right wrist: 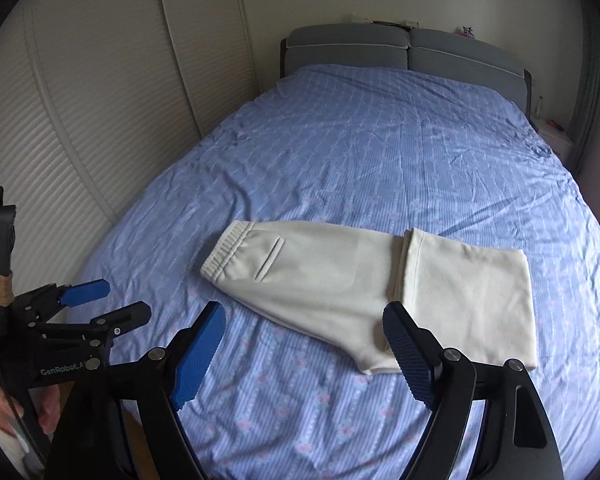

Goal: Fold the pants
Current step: 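Open the right gripper and draw both tools back from the trousers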

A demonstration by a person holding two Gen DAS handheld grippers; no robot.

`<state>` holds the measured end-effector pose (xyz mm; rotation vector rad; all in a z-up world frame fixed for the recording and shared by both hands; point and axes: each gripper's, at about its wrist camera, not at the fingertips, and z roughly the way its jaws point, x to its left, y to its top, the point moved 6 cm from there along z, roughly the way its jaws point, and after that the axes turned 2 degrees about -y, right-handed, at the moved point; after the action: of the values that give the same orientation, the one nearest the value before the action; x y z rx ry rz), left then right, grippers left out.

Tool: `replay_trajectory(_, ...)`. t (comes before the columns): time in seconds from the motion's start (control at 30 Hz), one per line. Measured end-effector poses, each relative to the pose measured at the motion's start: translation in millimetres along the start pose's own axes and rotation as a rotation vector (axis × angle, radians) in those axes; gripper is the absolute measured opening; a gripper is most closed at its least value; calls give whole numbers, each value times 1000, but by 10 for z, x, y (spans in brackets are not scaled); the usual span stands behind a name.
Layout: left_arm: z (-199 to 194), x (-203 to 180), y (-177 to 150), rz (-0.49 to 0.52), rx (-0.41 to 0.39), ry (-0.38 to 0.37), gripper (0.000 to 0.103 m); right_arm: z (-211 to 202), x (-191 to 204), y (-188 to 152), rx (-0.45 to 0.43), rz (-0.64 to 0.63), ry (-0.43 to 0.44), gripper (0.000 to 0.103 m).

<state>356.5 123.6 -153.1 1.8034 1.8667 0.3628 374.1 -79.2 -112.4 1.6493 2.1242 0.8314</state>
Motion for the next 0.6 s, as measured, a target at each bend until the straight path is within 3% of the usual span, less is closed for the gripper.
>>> replay_trajectory(0.27,544,841,142,-41,71,-77,81,715,475,-2,149,92,-36,82)
replay_trajectory(0.5,1225,1280,241,-186,158,-250,81,1301,648,-17,281,111,-72,82)
replay_trajectory(0.6,1522,1383,362,-200,175,-302,80,1528,684,24,313,91,-95,82)
